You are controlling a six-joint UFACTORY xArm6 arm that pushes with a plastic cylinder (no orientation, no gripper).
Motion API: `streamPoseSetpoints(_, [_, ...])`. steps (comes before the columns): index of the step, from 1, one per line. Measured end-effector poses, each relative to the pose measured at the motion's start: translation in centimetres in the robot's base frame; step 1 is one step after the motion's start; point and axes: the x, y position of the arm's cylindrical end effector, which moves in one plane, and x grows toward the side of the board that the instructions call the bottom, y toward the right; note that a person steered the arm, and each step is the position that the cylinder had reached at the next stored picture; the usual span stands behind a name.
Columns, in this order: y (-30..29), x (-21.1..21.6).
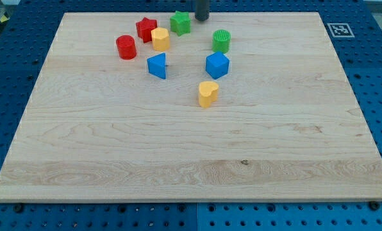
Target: Push the group of blocks towards center left
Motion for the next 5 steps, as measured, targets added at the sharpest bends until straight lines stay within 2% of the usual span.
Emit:
streamPoseSetpoints(3, [-6.2,2.0])
streamPoseSetpoints(5, [-7.5,6.9])
